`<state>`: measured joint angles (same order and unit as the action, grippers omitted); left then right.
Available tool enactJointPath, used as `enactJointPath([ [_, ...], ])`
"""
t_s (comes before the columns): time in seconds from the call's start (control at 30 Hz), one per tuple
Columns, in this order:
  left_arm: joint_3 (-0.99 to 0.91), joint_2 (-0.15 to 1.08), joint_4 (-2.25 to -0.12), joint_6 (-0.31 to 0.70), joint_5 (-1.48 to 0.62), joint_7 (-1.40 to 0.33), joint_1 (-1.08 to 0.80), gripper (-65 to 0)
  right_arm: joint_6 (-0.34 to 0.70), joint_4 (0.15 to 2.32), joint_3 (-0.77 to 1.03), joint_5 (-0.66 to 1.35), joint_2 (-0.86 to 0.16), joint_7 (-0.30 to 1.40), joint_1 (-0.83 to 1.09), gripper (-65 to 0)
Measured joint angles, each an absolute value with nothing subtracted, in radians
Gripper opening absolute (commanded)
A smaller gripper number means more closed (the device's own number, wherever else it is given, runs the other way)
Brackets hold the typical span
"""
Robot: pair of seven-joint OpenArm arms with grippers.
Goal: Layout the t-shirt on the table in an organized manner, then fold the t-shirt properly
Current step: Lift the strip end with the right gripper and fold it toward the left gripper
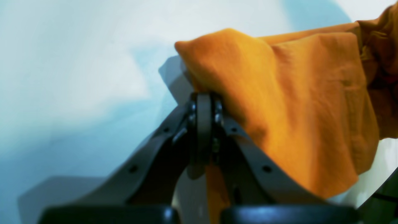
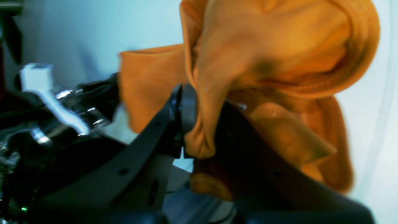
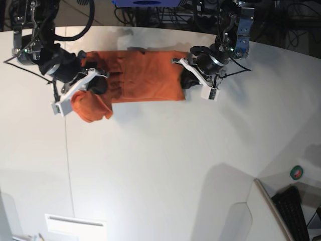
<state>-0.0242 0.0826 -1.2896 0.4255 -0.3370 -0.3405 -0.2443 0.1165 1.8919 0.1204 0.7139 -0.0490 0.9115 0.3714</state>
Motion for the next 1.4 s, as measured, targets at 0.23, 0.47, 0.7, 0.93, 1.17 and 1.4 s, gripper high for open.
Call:
enactJointPath([
  [0.23,-0.023,0.083,-1.290,0.426,-0.337,-0.340,-0.247,-65.0,0.059,1.893,-0.054,0.715,-0.058,0.855,0.374,-65.0],
  [0.47,-0.023,0.083,-1.290,0.426,-0.337,-0.340,-0.249,-65.0,0.010,1.895,-0.175,0.705,-0.067,0.805,0.360,-65.0],
  [0.7,-0.023,0.081,-1.290,0.426,-0.337,-0.340,-0.248,-65.0,0.004,1.895,-0.260,0.609,-0.071,0.805,0.330,-65.0],
  [0.93,0.006,0.084,-1.290,0.421,-0.337,-0.340,-0.243,-65.0,0.007,1.895,-0.394,0.403,-0.066,0.804,0.325,-65.0],
  [1.17,0.049,0.077,-1.290,0.425,-0.338,-0.340,-0.241,-65.0,0.007,1.895,-0.417,0.302,-0.046,0.772,0.322,-65.0],
  [1.4,-0.043,0.087,-1.399,0.426,-0.337,-0.344,-0.272,-65.0,0.007,1.894,-0.419,0.291,-0.058,0.758,0.322,-65.0],
])
